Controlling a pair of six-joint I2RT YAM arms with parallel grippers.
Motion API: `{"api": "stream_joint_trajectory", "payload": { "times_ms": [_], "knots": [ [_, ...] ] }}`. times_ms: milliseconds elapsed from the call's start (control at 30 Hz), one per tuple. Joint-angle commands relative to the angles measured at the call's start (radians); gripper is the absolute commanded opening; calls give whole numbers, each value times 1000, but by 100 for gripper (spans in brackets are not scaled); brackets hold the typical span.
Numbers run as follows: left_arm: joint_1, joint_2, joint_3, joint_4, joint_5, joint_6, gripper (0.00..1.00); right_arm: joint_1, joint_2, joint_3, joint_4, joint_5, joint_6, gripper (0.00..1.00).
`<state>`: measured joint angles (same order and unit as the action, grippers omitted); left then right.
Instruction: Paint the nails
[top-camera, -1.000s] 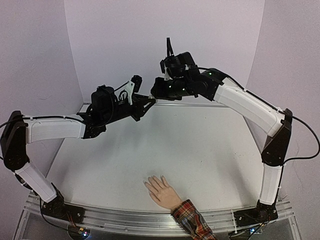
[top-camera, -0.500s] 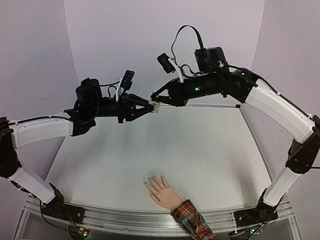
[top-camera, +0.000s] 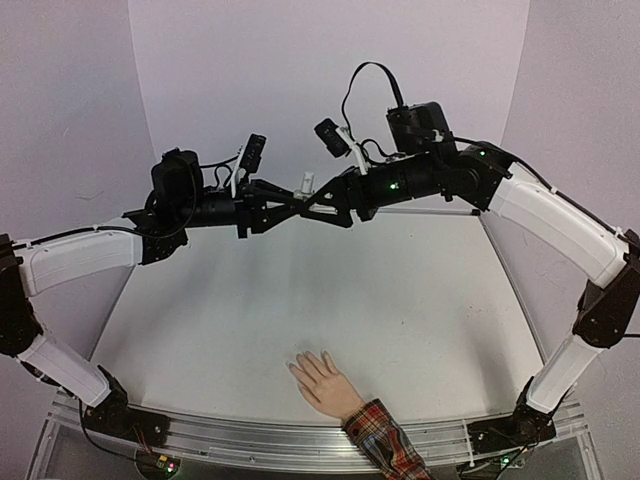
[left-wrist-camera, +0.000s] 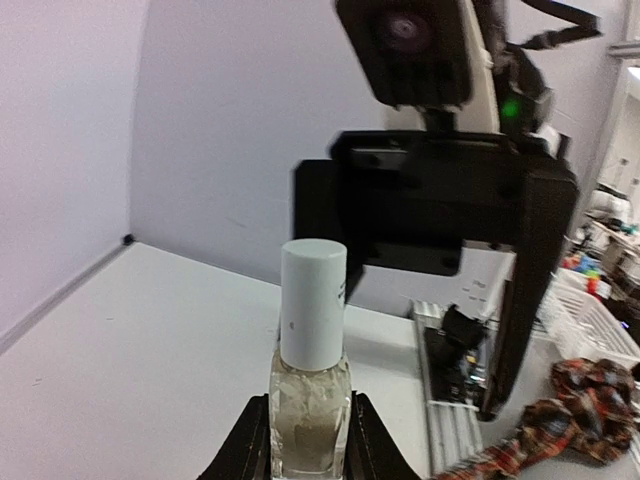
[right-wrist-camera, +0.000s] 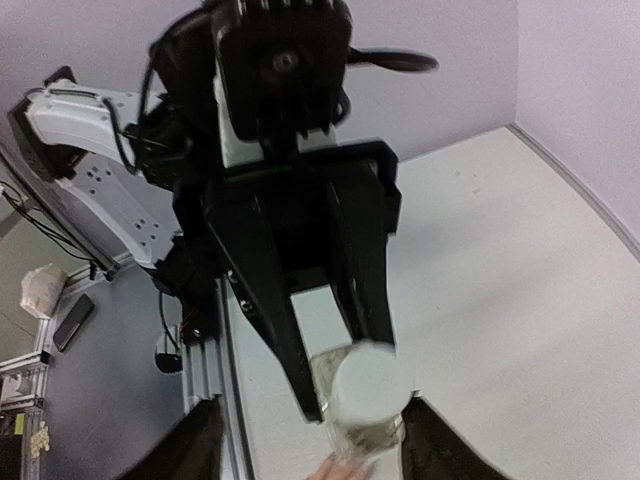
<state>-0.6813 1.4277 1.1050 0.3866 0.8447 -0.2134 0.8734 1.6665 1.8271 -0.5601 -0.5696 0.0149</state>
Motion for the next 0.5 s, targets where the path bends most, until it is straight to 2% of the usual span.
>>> {"api": "stream_joint_trajectory", "payload": {
  "times_ms": [0, 167, 467],
  "knots": [
    [-6, -26, -11, -16, -401, 131, 0, -1, 6, -17, -24, 235, 166, 78],
    [-51, -5, -32, 47, -587, 192, 0, 4, 58, 52, -22, 397, 348, 81],
    [-76, 56, 2, 82, -651, 175, 0, 31, 215, 306, -80, 635, 483, 72]
  ]
}}
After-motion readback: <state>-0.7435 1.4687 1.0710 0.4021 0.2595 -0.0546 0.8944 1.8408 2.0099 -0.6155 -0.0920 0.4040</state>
